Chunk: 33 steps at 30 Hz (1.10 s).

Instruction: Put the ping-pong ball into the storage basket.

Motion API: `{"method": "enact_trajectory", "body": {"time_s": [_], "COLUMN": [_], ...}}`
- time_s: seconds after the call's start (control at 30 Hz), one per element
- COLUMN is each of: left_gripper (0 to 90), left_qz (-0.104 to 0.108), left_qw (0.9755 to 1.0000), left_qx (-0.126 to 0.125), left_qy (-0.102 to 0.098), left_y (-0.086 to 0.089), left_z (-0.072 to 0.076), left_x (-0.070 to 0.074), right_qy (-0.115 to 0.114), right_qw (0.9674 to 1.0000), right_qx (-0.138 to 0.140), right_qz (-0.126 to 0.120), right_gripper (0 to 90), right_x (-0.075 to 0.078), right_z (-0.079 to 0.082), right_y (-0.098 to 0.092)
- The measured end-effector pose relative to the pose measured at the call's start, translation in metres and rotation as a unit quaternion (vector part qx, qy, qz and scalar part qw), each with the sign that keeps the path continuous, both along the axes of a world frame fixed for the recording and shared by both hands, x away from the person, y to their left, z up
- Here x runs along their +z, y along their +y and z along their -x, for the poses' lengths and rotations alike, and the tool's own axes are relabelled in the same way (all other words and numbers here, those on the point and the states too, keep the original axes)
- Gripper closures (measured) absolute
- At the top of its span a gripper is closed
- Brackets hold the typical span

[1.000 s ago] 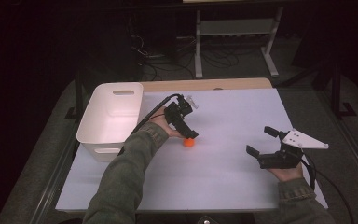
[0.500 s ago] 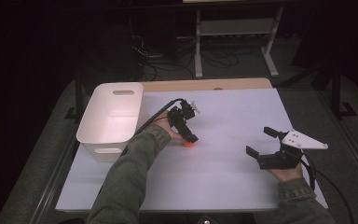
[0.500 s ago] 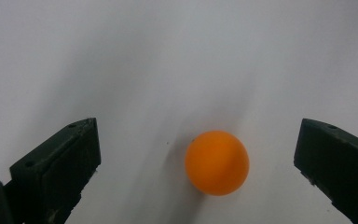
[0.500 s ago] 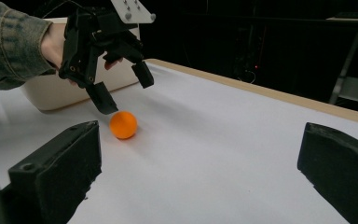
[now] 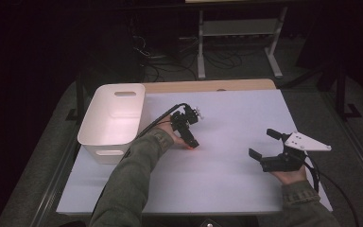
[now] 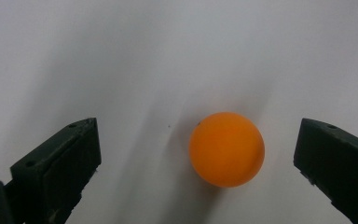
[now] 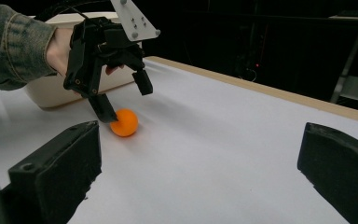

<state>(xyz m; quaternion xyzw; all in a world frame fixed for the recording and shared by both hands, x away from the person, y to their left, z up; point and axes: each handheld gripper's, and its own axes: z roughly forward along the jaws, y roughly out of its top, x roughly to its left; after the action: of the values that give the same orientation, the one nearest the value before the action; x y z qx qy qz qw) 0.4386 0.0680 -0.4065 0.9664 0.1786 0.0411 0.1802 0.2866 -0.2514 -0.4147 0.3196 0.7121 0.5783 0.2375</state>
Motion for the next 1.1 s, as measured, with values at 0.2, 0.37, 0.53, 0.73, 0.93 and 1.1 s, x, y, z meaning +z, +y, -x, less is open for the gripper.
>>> {"method": "enact_trajectory", "body": {"time_s": [0.2, 0.37, 0.53, 0.73, 0.93, 1.1], "left_gripper": [5.3, 11.0, 16.2, 22.2, 29.1, 33.5], "left_qz": [-0.005, -0.014, -0.015, -0.021, -0.025, -0.029], "left_qw": [0.9999, 0.9997, 0.9995, 0.9992, 0.9988, 0.9984], "left_qx": [-0.006, -0.014, -0.016, -0.025, -0.033, -0.039], "left_qy": [0.006, 0.012, 0.021, 0.025, 0.028, 0.029], "left_y": [-0.0010, -0.0013, -0.0010, -0.0015, -0.0028, -0.0038], "left_z": [0.0018, 0.0018, 0.0026, 0.0035, 0.0046, 0.0055], "left_x": [-0.0017, -0.0029, -0.0040, -0.0040, -0.0068, -0.0078], "right_qy": [0.000, 0.000, 0.000, 0.000, 0.000, 0.000], "right_qw": [1.0000, 1.0000, 1.0000, 1.0000, 1.0000, 1.0000], "right_qx": [0.001, 0.001, 0.001, 0.001, 0.001, 0.001], "right_qz": [0.000, 0.001, 0.000, 0.001, 0.001, 0.001], "right_gripper": [0.0, 0.0, 0.0, 0.0, 0.0, 0.0], "right_x": [-0.0001, 0.0000, -0.0001, -0.0002, -0.0002, -0.0002], "right_z": [0.0001, 0.0000, -0.0004, -0.0006, -0.0007, -0.0006], "right_y": [0.0000, -0.0003, -0.0004, -0.0003, -0.0001, -0.0002]}}
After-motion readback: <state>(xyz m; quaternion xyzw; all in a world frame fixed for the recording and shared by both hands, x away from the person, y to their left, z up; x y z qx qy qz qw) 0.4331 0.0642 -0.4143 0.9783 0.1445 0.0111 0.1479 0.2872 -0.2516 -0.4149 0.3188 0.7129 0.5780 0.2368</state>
